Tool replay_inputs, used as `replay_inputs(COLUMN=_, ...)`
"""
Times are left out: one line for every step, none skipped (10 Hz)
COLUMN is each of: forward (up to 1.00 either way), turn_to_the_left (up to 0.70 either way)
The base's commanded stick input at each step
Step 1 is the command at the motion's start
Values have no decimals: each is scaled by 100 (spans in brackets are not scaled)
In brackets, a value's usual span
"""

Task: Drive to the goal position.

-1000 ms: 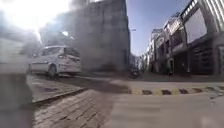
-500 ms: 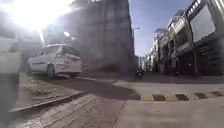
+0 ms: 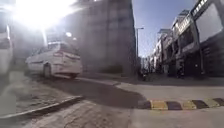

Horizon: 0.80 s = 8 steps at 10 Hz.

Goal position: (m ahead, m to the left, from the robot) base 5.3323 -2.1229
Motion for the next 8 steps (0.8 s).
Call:
replay_inputs(forward=100, turn_to_the_left=-16)
replay_inputs(forward=100, turn_to_the_left=-16)
replay_inputs(forward=100, turn_to_the_left=-40)
replay_inputs(forward=100, turn_to_the_left=-40)
replay_inputs(forward=100, turn_to_the_left=-40)
replay_inputs(forward=100, turn_to_the_left=-40)
replay_inputs(forward=100, turn_to_the_left=-40)
replay_inputs(forward=100, turn_to_the_left=-40)
